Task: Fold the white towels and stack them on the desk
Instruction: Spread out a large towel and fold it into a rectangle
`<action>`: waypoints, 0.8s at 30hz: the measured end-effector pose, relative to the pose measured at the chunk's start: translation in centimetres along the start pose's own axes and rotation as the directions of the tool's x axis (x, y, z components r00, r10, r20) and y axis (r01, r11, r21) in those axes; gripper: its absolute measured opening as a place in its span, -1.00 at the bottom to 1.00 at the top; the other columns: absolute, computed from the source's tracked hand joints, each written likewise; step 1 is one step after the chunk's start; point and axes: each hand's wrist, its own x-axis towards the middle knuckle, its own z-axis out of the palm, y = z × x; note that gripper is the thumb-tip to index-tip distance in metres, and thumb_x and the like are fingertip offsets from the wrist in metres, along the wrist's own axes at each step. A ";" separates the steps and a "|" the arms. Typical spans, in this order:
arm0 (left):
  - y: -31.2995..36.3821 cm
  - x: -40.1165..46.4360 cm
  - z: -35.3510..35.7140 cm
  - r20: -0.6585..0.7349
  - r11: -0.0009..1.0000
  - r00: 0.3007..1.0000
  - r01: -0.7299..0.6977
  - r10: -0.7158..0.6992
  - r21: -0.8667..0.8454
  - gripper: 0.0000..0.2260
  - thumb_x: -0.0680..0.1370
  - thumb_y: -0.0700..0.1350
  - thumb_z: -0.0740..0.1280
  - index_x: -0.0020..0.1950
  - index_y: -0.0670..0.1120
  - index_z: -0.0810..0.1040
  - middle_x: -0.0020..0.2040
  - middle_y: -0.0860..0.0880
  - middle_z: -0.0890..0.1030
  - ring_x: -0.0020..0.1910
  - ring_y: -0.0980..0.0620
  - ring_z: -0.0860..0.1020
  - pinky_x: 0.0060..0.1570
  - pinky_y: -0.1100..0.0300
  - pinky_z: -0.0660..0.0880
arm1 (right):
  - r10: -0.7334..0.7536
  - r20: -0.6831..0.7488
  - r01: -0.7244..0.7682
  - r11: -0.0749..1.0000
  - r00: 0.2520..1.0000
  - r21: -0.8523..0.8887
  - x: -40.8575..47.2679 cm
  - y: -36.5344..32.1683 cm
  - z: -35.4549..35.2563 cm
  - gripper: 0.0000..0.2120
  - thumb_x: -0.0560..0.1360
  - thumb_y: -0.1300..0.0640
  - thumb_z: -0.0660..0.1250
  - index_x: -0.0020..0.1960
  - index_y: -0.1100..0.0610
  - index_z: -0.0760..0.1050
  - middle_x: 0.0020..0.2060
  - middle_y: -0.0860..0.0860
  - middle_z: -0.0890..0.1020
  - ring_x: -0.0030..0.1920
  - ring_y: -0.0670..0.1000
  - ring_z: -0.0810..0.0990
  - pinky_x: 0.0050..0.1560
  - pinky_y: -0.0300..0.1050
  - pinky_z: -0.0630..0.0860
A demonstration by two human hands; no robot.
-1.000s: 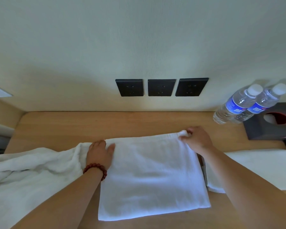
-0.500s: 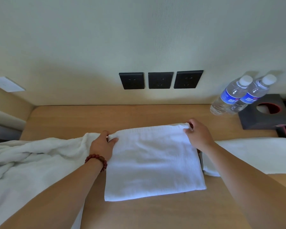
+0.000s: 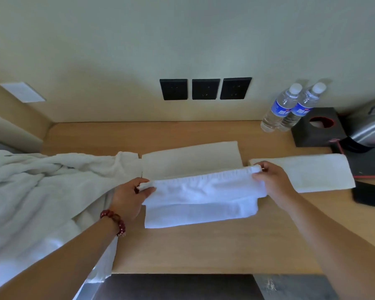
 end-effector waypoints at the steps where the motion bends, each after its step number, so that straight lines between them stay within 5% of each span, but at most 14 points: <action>1: -0.3 -0.6 0.1 0.068 1.000 0.998 0.006 -0.006 0.006 -0.94 0.55 -0.01 0.43 -0.10 0.05 0.63 -0.22 -0.02 0.65 -0.19 0.02 0.57 -0.27 0.34 0.42 | 0.027 0.009 -0.027 1.000 1.000 -0.006 -1.0 0.3 -0.3 -0.74 0.37 0.16 0.32 -0.01 0.30 0.50 -0.23 0.11 0.49 -0.18 0.08 0.44 -0.15 -0.03 0.33; 4: -1.3 -1.9 0.8 0.254 0.997 0.966 0.021 -0.040 0.075 -0.87 0.53 0.05 0.44 -0.03 0.02 0.62 -0.12 -0.02 0.65 -0.11 0.03 0.58 -0.26 0.28 0.42 | 0.109 0.058 -0.107 0.993 0.992 -0.047 -3.9 1.6 -1.0 -0.69 0.24 0.12 0.27 -0.07 0.23 0.53 -0.24 0.07 0.53 -0.18 0.08 0.48 -0.10 -0.03 0.33; 7: -2.5 -2.5 1.4 0.319 0.977 0.945 0.005 -0.075 0.213 -0.78 0.56 0.04 0.41 0.14 -0.02 0.62 0.03 0.02 0.65 -0.01 0.07 0.59 -0.23 0.37 0.40 | 0.187 0.111 -0.170 0.974 0.976 -0.152 -6.4 3.4 -1.3 -0.87 0.36 0.23 0.30 -0.12 0.19 0.58 -0.25 0.04 0.57 -0.19 0.06 0.50 -0.14 -0.06 0.33; 10: -4.0 -3.5 2.1 0.379 0.952 0.909 0.054 -0.171 0.302 -0.43 0.52 0.16 0.43 0.43 -0.09 0.44 0.31 -0.06 0.54 0.22 0.00 0.53 0.14 0.26 0.49 | 0.235 0.143 -0.193 0.947 0.961 -0.258 -8.5 5.5 -1.3 -0.84 0.43 0.31 0.26 -0.28 0.15 0.52 -0.35 0.02 0.53 -0.24 0.07 0.45 -0.20 -0.08 0.28; 13: -4.5 -5.5 3.6 0.398 0.916 0.875 0.113 -0.276 0.385 -0.33 0.56 0.17 0.38 0.54 -0.13 0.27 0.45 -0.10 0.41 0.39 -0.08 0.41 0.38 0.05 0.36 | 0.255 0.162 -0.201 0.936 0.953 -0.287 -10.3 7.2 -0.8 -0.81 0.46 0.32 0.25 -0.25 0.13 0.54 -0.31 0.05 0.57 -0.23 0.08 0.49 -0.23 -0.08 0.31; 20: -7.0 -9.6 6.1 0.417 0.855 0.849 0.074 -0.324 0.514 -0.47 0.62 0.19 0.26 0.50 -0.06 0.36 0.46 -0.08 0.41 0.40 -0.07 0.41 0.32 0.12 0.38 | 0.352 0.131 -0.259 0.851 0.927 -0.457 -11.4 11.8 0.1 -0.90 0.48 0.22 0.32 -0.20 0.19 0.46 -0.23 0.13 0.50 -0.24 0.10 0.43 -0.22 -0.03 0.23; 24: -8.0 -11.0 7.2 0.427 0.839 0.854 0.019 -0.296 0.543 -0.72 0.64 0.11 0.25 0.20 -0.05 0.53 0.13 -0.04 0.56 0.11 -0.01 0.53 0.02 0.20 0.42 | 0.353 0.121 -0.250 0.828 0.928 -0.502 -11.4 13.1 0.4 -0.81 0.49 0.23 0.33 -0.27 0.13 0.39 -0.31 0.07 0.44 -0.29 0.07 0.37 -0.27 -0.05 0.18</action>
